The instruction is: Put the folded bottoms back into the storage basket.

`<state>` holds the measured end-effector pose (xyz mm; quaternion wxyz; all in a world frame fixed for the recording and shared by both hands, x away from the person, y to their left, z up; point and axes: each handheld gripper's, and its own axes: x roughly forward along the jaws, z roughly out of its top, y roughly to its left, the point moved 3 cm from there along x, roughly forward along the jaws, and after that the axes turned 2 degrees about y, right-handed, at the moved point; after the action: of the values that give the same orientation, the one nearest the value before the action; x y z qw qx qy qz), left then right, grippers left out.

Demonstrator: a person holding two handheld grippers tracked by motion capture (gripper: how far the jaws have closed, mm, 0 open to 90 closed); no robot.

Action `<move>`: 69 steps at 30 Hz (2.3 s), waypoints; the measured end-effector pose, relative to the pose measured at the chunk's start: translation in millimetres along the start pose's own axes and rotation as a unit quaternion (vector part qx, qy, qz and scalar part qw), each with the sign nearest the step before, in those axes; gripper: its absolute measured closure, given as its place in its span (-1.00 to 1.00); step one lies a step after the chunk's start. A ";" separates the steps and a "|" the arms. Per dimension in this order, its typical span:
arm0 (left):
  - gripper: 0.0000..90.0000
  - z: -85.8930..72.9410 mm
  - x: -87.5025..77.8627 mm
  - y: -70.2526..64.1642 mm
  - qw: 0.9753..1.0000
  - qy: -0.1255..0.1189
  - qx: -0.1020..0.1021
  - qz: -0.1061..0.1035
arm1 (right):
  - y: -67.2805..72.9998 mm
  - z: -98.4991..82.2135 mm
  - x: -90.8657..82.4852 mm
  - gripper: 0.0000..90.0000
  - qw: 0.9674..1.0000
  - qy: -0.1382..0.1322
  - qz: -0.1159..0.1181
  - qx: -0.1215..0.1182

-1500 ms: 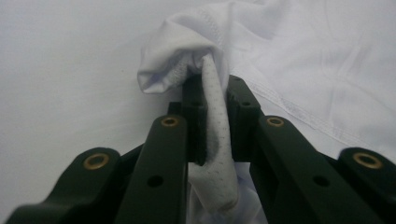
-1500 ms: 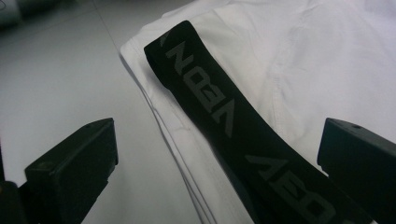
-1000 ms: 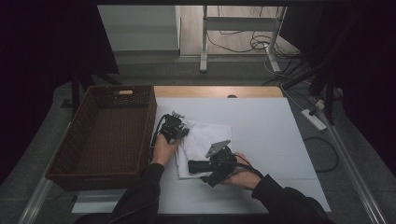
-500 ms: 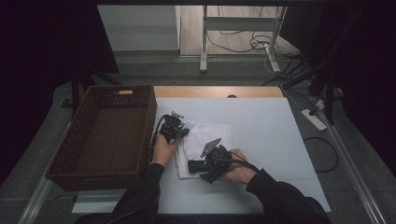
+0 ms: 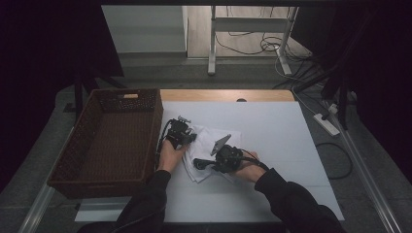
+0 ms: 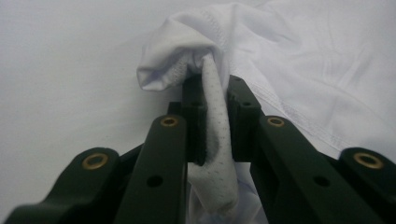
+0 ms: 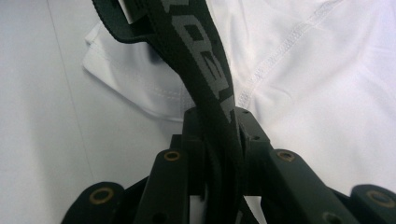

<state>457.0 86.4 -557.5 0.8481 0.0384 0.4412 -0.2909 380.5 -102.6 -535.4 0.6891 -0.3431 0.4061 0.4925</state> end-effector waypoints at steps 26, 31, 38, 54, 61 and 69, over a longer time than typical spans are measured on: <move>0.82 33.5 -32.6 -13.4 0.999 -0.016 0.028 0.011 | -0.1 14.9 -31.9 0.75 0.997 -0.053 0.053 0.008; 0.82 40.0 -39.7 -15.1 0.999 -0.017 0.033 0.013 | 2.3 19.3 -41.3 0.75 0.995 -0.077 0.057 0.016; 0.82 46.7 -50.7 -15.1 0.999 -0.020 0.034 0.011 | 3.7 24.1 -50.0 0.75 0.994 -0.091 0.056 0.015; 0.81 65.0 -81.2 -18.8 0.998 -0.024 0.048 0.016 | 4.3 38.3 -77.4 0.75 0.988 -0.135 0.068 0.016; 0.81 72.7 -98.4 -13.7 0.998 -0.029 0.052 0.022 | 5.8 51.5 -84.9 0.75 0.986 -0.150 0.069 0.015; 0.81 75.1 -119.0 0.5 0.998 -0.037 0.047 0.031 | 9.7 74.5 -88.4 0.75 0.983 -0.173 0.069 0.009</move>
<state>459.3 117.3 -420.2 0.8695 0.0809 0.3944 -0.2863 371.3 -70.2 -424.3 0.7160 -0.2180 0.3081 0.5872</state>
